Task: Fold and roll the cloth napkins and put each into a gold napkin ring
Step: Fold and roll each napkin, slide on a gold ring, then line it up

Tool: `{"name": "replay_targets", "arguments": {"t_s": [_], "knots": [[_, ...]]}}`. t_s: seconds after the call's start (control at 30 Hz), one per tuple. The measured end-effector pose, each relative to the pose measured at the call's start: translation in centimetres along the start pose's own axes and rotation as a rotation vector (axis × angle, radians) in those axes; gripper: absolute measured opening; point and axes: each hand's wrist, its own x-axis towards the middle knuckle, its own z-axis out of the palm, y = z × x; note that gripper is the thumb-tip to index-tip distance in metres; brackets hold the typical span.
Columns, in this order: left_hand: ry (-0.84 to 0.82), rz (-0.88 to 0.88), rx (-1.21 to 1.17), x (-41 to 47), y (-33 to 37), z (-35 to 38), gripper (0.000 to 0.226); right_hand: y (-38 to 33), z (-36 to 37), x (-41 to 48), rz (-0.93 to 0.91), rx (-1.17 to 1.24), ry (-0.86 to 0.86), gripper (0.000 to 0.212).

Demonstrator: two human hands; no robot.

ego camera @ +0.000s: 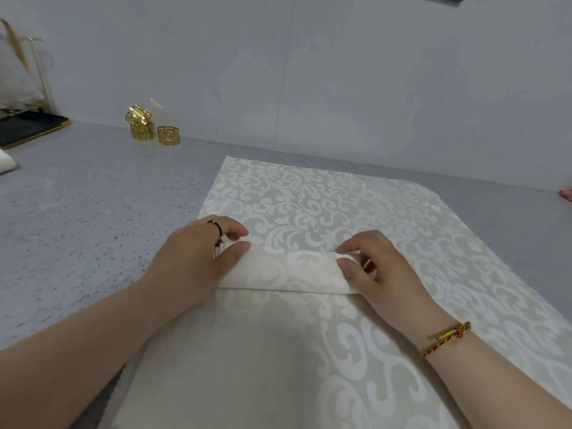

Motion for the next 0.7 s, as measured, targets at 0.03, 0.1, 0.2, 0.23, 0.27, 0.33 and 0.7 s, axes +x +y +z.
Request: {"name": "replay_targets", "arguments": {"t_s": [0.03,0.1,0.2,0.23,0.27,0.33,0.7], "knots": [[0.036,0.053,0.042,0.0,0.1,-0.2,0.013,0.0,-0.1,0.1,-0.01,-0.05,0.013,0.012],[0.036,0.233,0.125,0.2,0.1,-0.9,0.033,-0.3,-0.6,0.0,-0.056,-0.132,0.005,0.043],[-0.202,0.363,0.27,-0.1,0.5,-1.3,0.058,-0.5,-1.5,-0.3,-0.08,-0.256,-0.152,0.057],[-0.269,0.309,0.282,-0.3,0.7,-1.1,0.067,-0.5,-1.6,-0.4,-0.113,-0.283,-0.187,0.068],[-0.312,0.252,0.292,-0.4,0.4,-0.8,0.07,-0.6,-1.7,-0.4,-0.126,-0.322,-0.215,0.075],[-0.354,0.191,0.309,-0.2,0.2,-0.5,0.065,-0.5,-1.7,-0.2,-0.122,-0.366,-0.237,0.068],[-0.366,0.103,0.185,0.0,0.2,-0.3,0.054,-0.1,-1.5,-0.5,-0.22,-0.298,-0.118,0.04]]}}
